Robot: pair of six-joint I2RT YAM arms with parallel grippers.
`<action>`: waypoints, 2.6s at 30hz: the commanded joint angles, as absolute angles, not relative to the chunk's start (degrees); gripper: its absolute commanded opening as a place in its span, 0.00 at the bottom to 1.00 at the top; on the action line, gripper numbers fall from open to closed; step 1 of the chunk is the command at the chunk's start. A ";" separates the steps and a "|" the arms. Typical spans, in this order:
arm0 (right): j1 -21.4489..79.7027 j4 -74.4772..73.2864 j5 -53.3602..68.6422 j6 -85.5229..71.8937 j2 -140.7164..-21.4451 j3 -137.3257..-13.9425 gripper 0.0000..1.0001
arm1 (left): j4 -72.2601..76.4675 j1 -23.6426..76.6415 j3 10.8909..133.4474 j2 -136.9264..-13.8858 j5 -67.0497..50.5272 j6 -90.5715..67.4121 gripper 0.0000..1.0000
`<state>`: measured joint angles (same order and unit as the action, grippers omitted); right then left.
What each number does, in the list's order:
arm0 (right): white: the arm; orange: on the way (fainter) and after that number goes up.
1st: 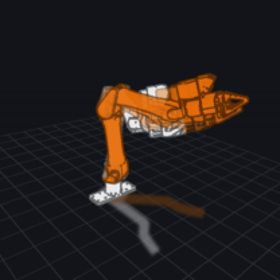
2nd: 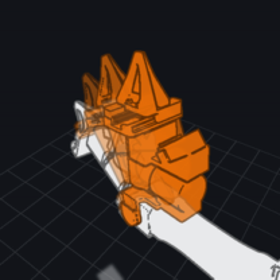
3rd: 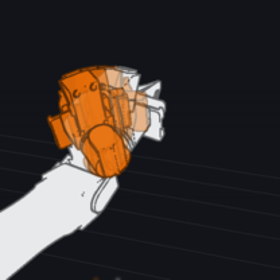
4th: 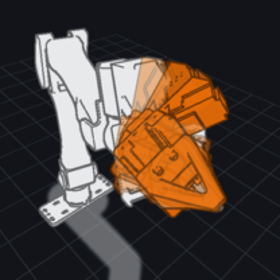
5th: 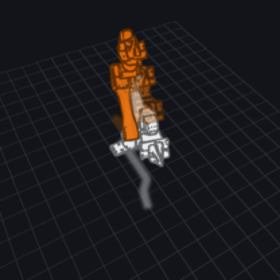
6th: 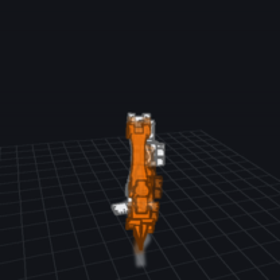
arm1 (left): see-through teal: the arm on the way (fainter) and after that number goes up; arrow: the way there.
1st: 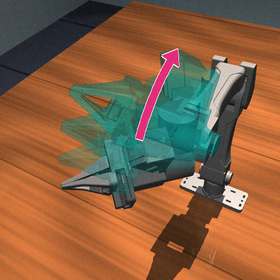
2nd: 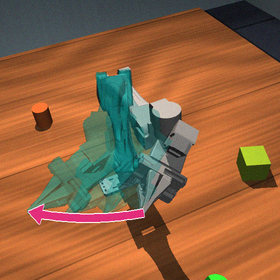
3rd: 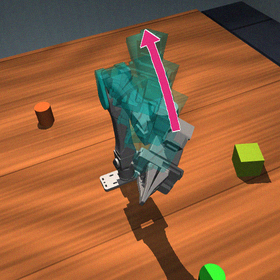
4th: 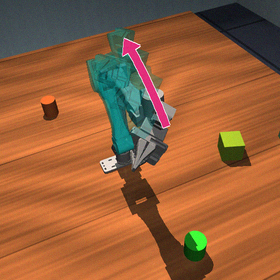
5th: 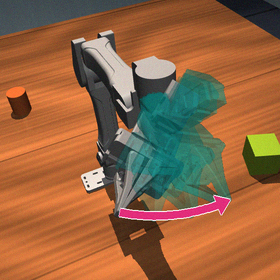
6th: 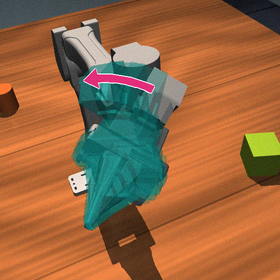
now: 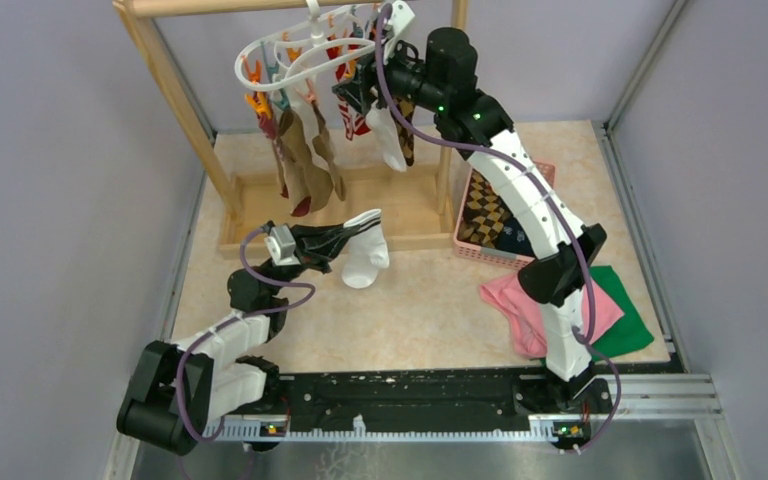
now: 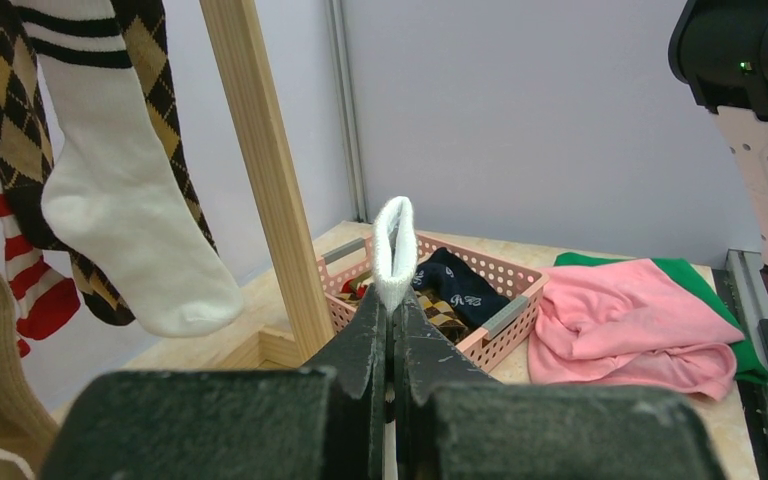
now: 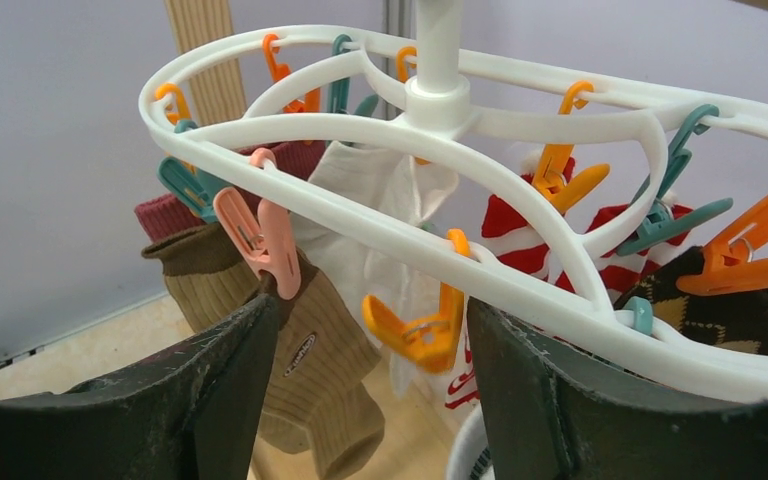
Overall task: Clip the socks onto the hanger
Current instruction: Open the clamp at the hanger.
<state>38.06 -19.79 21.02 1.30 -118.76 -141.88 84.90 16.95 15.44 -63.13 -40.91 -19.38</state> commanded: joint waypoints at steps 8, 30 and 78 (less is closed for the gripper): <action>37.43 -13.50 26.12 -2.27 -114.14 -136.01 0.60 | 94.55 16.70 16.24 -61.57 -41.53 -19.47 0.00; 35.34 -10.54 29.04 -6.93 -119.10 -142.82 0.54 | 93.89 16.70 16.52 -60.54 -41.75 -19.44 0.00; 34.80 -11.24 27.55 -6.91 -120.05 -143.34 0.09 | 93.84 16.70 17.26 -60.17 -41.97 -20.41 0.00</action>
